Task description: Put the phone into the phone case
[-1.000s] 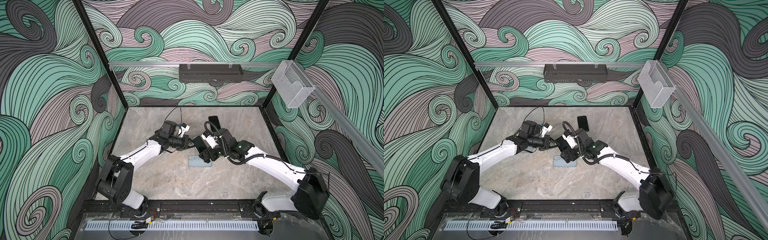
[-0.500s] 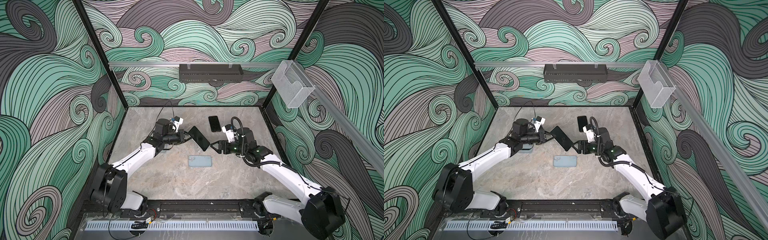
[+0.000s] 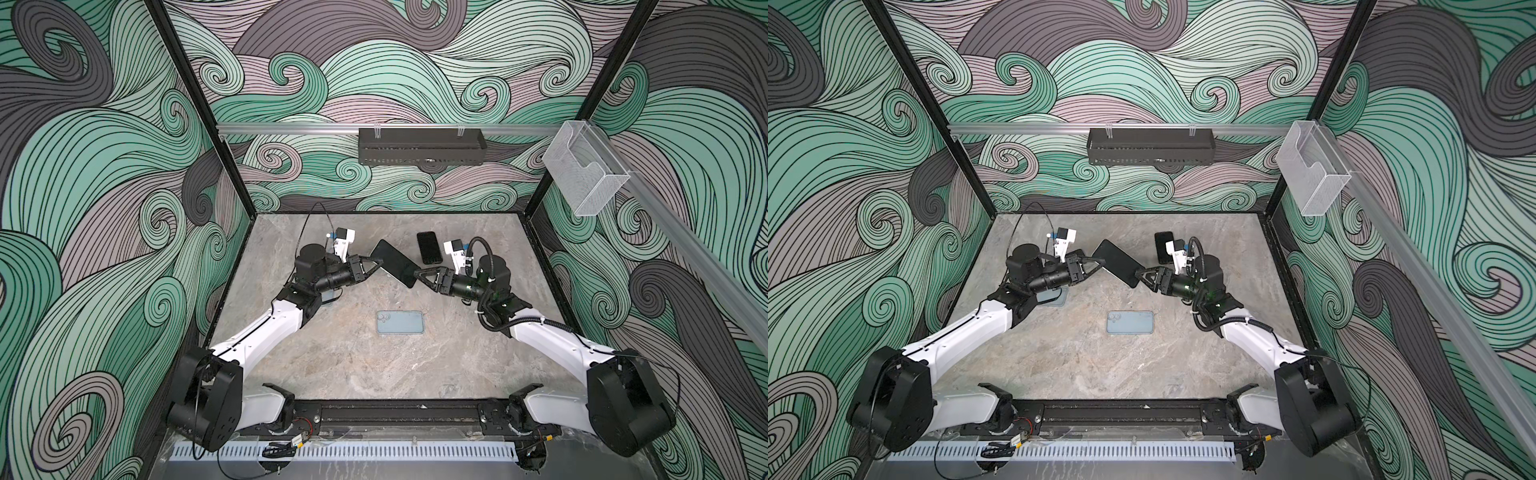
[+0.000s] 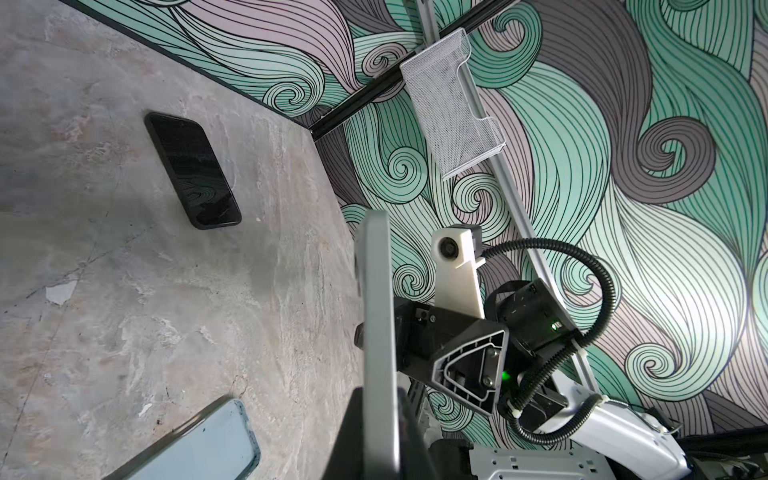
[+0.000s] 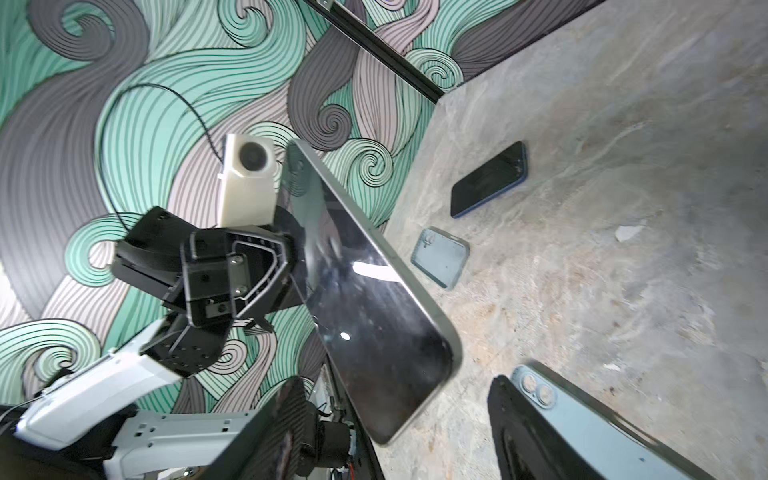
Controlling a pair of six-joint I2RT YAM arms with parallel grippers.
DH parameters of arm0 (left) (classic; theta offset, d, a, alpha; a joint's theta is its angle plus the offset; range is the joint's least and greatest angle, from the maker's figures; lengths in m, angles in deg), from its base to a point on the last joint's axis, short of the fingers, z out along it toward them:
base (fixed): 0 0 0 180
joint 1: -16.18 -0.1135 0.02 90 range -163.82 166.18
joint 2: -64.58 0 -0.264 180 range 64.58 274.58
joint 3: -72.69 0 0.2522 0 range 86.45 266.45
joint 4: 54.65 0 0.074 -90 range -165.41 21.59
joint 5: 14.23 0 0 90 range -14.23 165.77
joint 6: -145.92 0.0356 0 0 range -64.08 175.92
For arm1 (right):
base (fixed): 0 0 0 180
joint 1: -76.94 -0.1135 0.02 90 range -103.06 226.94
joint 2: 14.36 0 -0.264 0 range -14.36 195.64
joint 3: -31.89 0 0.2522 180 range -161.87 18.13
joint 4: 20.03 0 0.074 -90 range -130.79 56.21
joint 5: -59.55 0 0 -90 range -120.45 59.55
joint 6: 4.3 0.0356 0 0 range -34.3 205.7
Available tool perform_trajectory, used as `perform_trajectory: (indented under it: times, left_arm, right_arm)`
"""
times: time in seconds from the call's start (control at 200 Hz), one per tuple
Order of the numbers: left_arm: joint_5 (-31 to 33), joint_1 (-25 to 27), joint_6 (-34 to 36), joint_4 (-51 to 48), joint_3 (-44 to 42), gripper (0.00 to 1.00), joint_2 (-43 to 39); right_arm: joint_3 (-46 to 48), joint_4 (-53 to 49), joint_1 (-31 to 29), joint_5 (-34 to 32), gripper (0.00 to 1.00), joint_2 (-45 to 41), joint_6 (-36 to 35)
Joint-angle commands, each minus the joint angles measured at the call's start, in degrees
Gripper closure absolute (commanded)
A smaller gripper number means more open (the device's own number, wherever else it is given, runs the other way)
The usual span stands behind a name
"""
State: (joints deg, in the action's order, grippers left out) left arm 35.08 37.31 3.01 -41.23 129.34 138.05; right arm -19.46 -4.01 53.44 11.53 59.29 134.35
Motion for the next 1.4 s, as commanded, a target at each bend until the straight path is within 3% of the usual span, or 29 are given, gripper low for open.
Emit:
perform_trajectory:
  times: [0.0, 0.36, 0.871, 1.391]
  left_arm:
    - [0.2, -0.3, -4.0, 10.8, 1.0, 1.00, 0.4]
    - [-0.6, -0.3, -9.7, 21.4, -0.2, 1.00, 3.1]
    - [-0.5, -0.3, -13.8, 28.7, -1.3, 1.00, 5.3]
    - [-0.7, -0.4, -14.2, 28.6, -2.6, 1.00, 4.4]
  right_arm:
    - [-0.7, 8.0, 0.3, 3.0, 0.33, 1.4, 4.8]
    - [-0.6, 20.0, 0.3, 4.6, 0.41, 4.2, 11.8]
    - [-2.0, 29.3, 0.3, 4.9, 0.65, 6.3, 17.0]
    - [-2.1, 30.8, 0.3, 4.4, 0.82, 4.3, 16.1]
